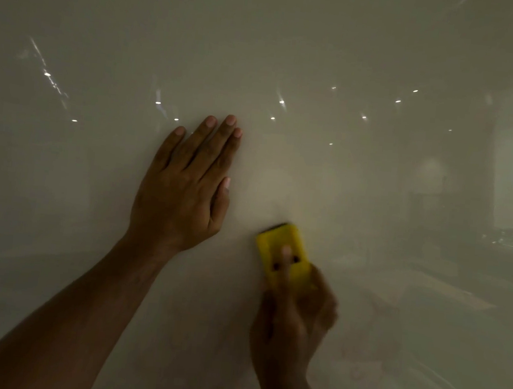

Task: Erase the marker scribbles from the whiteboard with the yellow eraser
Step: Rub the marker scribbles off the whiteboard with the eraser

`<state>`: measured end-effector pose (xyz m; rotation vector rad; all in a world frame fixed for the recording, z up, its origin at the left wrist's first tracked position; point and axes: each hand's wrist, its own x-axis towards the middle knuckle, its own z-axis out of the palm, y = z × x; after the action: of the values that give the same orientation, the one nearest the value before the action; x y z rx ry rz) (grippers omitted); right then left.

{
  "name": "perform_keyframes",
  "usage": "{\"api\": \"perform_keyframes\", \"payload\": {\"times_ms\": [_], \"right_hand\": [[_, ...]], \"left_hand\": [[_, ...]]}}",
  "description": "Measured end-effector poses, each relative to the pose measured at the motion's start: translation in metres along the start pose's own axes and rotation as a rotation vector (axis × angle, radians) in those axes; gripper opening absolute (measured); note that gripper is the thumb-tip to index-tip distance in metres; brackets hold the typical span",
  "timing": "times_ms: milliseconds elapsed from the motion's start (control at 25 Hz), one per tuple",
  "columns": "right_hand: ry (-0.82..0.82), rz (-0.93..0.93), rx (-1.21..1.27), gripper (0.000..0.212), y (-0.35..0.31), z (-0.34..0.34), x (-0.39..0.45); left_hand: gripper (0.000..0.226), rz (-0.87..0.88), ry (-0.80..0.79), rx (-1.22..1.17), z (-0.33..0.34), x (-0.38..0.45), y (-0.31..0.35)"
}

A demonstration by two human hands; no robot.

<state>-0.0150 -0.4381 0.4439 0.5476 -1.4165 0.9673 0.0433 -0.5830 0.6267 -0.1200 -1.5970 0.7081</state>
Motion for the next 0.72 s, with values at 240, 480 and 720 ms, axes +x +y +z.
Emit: {"api": "perform_keyframes", "payload": {"times_ms": [240,480,720], "right_hand": [[0.062,0.075,0.012,0.054,0.022,-0.003,0.027],[-0.063,-0.256,-0.086,0.06,0.027,-0.011,0.02],[-0.098,-0.366,-0.106,0.059,0.004,-0.01,-0.005]], "left_hand": [[0.063,-0.002,-0.007,-0.004,-0.001,-0.003,-0.001],[0.061,-0.011,-0.014,-0.026,-0.001,-0.005,-0.004],[0.061,-0.023,-0.057,-0.029,-0.006,-0.007,-0.004]]}}
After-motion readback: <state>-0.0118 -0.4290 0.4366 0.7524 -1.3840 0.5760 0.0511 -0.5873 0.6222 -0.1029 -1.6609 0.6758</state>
